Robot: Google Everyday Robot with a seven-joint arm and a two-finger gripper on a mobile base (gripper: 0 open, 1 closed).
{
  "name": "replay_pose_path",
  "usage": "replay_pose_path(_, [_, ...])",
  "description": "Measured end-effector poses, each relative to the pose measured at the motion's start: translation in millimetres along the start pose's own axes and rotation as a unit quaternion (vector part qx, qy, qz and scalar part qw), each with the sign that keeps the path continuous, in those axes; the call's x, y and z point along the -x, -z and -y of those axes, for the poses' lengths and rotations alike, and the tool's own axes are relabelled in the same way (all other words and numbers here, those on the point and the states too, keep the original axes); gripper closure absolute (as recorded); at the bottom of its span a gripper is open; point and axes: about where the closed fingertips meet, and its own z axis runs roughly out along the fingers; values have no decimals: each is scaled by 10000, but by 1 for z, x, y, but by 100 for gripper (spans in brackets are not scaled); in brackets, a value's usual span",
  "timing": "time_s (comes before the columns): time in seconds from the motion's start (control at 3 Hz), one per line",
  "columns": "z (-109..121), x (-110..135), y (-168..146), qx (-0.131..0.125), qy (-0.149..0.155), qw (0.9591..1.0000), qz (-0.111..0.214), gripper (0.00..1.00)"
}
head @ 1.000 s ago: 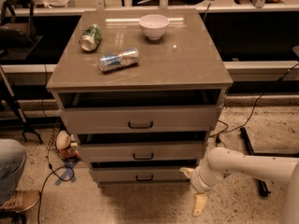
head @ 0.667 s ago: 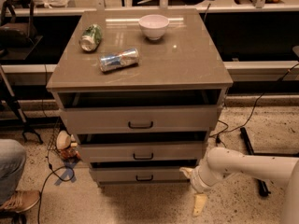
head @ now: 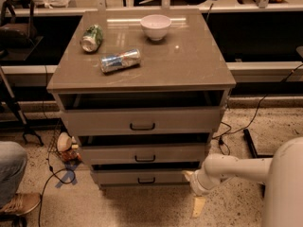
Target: Open bottom drawer
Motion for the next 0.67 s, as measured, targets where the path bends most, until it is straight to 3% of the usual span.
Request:
replay_pose_path(0.33, [25, -22, -31, -296, -145, 9993, -153, 0])
replay_pose_path(0.67, [25, -22, -31, -296, -145, 9993, -153, 0])
